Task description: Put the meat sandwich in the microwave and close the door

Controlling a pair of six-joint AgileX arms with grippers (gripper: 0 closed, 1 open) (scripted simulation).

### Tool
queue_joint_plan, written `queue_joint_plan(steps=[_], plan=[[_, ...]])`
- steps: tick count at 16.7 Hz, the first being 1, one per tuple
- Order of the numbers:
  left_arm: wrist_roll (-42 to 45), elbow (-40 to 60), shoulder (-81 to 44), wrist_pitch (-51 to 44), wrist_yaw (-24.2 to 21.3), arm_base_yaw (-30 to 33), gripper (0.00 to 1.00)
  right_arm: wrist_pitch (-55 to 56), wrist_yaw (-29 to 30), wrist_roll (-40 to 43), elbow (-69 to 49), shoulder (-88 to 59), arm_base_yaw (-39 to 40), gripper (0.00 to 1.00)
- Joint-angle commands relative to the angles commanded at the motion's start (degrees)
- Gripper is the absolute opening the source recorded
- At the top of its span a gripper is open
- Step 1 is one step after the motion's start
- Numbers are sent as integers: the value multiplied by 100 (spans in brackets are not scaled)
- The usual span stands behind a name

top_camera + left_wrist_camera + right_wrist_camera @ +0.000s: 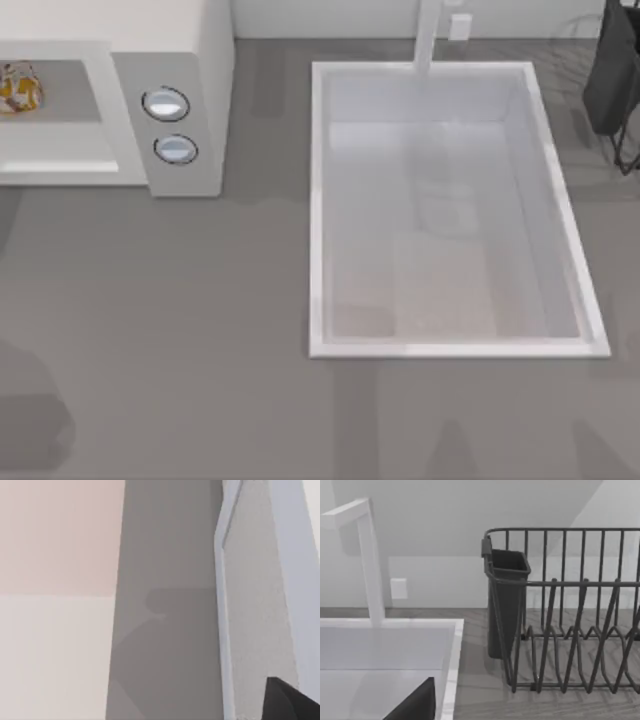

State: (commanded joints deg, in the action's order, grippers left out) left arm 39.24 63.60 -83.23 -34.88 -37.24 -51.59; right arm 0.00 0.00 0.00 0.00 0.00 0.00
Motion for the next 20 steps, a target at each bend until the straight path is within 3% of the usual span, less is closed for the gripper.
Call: queue_joint_plan(steps=[7,14,20], plan=[[1354,1625,-1764,-891,-134,-851,0,0,0,0,0,0,0,100],[1384,1585,-1791,-818,-107,-856,0,0,0,0,0,0,0,100],[1401,990,-2055,57,-127,-849,0,0,0,0,0,0,0,100]])
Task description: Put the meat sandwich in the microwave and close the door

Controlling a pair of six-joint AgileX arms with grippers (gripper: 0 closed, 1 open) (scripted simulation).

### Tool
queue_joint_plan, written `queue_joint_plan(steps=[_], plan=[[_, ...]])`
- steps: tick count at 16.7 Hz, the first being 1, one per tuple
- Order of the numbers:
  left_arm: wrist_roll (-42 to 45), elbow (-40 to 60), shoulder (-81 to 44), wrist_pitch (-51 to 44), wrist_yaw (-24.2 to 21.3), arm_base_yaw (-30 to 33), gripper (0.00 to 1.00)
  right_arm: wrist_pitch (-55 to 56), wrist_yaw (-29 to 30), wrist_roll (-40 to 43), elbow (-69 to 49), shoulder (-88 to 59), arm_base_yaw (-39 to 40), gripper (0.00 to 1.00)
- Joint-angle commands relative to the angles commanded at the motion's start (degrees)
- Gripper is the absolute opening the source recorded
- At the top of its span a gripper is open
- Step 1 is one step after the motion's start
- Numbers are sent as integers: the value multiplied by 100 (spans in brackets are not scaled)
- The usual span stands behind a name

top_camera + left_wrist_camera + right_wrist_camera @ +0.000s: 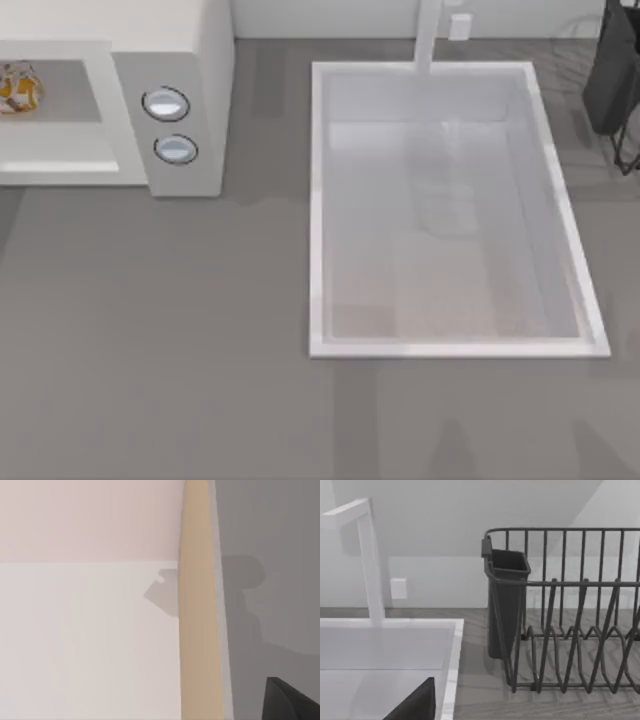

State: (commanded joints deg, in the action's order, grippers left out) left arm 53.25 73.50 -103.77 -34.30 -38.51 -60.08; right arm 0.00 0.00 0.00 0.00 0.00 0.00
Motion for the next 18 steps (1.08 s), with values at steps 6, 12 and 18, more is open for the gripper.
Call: queue_joint_plan(steps=[6,12,18], plan=[[6,-590,-273,904,-3,-33,0,0,0,0,0,0,0,100],[12,-856,-416,1225,-19,-36,0,0,0,0,0,0,0,100],[-271,-1380,92,1498,115,250,0,0,0,0,0,0,0,100]])
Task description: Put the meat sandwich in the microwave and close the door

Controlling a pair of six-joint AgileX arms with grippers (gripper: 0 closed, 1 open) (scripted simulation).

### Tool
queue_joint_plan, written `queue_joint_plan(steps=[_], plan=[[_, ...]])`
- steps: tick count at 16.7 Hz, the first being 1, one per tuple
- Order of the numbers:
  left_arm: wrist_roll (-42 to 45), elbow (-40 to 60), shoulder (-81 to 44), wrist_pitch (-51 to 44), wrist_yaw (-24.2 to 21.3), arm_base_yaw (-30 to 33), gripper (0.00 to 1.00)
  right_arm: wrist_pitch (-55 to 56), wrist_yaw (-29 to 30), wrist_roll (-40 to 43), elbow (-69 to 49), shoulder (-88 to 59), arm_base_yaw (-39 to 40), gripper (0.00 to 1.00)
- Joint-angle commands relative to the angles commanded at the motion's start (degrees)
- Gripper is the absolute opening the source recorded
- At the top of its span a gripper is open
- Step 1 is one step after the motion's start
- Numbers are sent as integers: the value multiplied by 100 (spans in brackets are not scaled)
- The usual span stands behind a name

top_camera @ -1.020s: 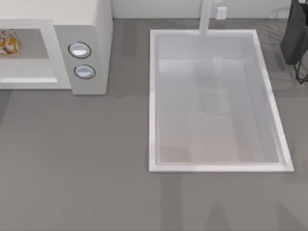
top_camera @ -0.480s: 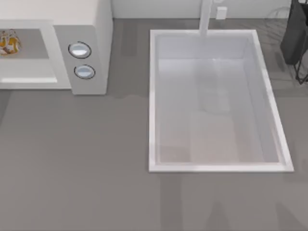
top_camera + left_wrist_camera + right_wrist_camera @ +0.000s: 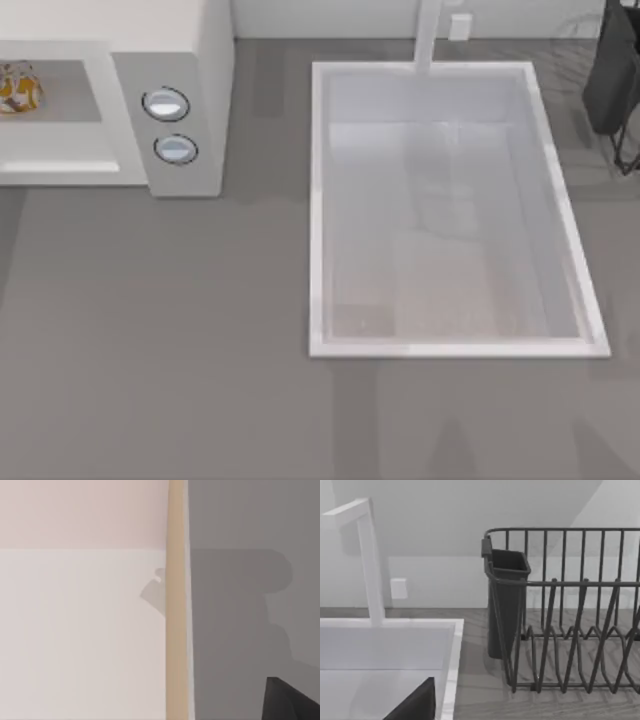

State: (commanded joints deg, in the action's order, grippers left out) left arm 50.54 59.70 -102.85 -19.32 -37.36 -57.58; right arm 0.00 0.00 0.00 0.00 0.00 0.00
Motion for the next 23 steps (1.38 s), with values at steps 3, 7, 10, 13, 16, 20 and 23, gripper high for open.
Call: queue_joint_plan(steps=[3,7,10,13,16,20,23], plan=[[-220,-461,395,224,93,206,0,0,0,0,0,0,0,100],[-513,-1122,871,509,221,467,0,0,0,0,0,0,0,100],[-756,-1602,1231,733,328,669,0,0,0,0,0,0,0,100],[-806,-1678,1301,783,349,715,0,0,0,0,0,0,0,100],[-815,-1687,1290,779,342,697,0,0,0,0,0,0,0,100],[-1255,-2120,1813,945,626,1183,0,0,0,0,0,0,0,100],[-1611,-2458,2165,1059,820,1532,0,0,0,0,0,0,0,100]])
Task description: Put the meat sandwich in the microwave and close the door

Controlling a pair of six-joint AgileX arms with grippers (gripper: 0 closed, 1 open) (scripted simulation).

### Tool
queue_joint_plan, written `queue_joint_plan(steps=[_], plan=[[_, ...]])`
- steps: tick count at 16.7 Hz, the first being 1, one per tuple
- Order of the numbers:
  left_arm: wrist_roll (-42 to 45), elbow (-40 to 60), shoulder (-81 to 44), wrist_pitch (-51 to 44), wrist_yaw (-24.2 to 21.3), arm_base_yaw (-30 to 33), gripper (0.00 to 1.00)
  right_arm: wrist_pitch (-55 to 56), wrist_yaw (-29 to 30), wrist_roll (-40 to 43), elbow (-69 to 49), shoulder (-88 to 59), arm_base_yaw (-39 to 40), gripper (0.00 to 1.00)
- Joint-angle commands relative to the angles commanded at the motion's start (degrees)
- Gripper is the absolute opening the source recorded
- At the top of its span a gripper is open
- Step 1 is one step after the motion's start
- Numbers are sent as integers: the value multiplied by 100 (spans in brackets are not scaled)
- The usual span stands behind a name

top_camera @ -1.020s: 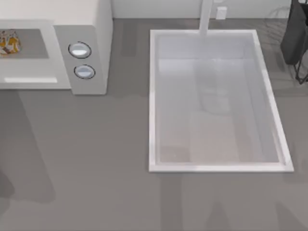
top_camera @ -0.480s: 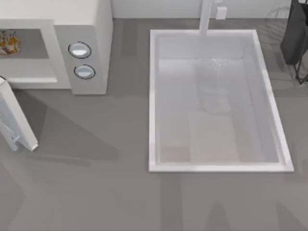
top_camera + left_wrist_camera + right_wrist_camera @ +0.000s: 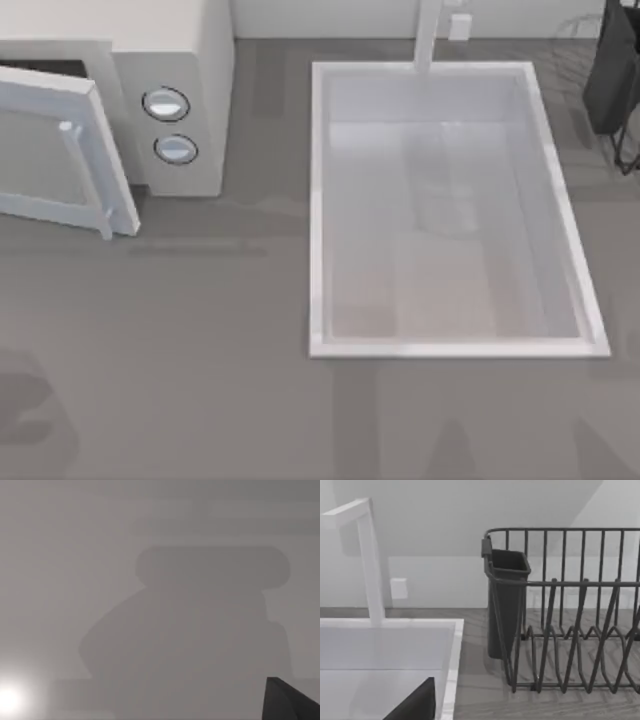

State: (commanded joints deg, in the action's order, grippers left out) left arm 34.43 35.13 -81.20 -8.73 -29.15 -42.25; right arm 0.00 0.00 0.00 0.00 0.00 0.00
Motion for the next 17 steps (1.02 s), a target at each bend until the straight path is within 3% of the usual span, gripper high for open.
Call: queue_joint_plan(steps=[8,17], plan=[[-834,-822,912,319,537,896,0,0,0,0,0,0,0,100],[-1131,-144,214,749,750,1263,0,0,0,0,0,0,0,100]])
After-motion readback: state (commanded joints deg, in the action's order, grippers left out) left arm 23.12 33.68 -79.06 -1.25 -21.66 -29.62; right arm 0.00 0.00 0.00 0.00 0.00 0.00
